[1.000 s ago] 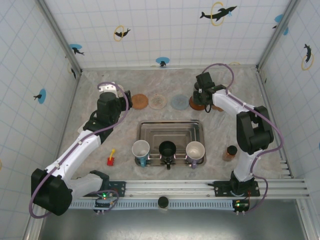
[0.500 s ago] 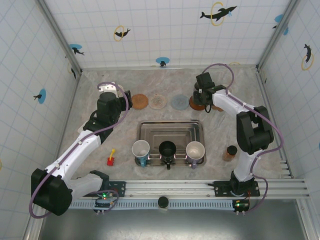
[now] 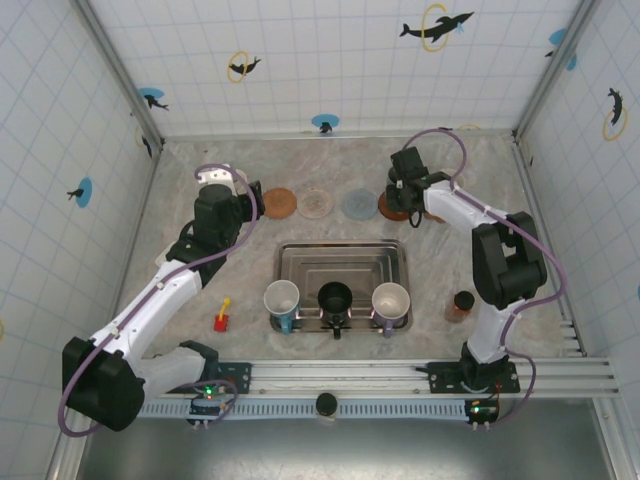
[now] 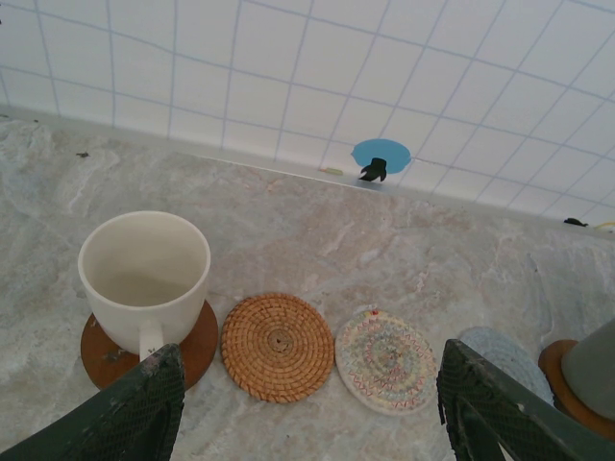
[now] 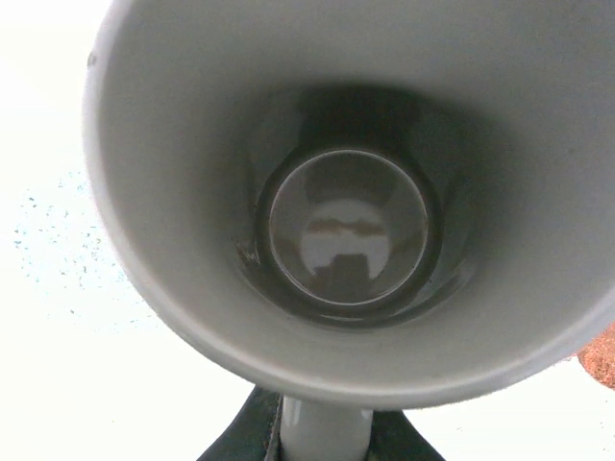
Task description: Place the cup by the coaster
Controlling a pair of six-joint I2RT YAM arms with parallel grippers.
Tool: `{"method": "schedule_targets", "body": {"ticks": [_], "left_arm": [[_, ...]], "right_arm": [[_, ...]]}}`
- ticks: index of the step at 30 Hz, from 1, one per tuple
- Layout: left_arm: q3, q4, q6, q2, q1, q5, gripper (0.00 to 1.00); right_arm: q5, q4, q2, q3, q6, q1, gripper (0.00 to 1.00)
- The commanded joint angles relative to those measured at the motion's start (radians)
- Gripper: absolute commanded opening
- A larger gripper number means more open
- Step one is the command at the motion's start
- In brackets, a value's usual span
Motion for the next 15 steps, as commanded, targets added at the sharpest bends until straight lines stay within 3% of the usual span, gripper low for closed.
{"method": "schedule_targets", "body": {"ticks": [1,15], "left_arm": [[0.016,0.018,0.018,-0.013,-0.006,0.003,0.70],[0.016,0.015,0.018,-0.017,-0.005,0.002,0.70]], "right_arm": [[0.017,0.063,-0.035,-0.009,0.005,0.011,0.00],[0.031,0.037,-0.044,-0.018,0.011,0.018,0.00]]}}
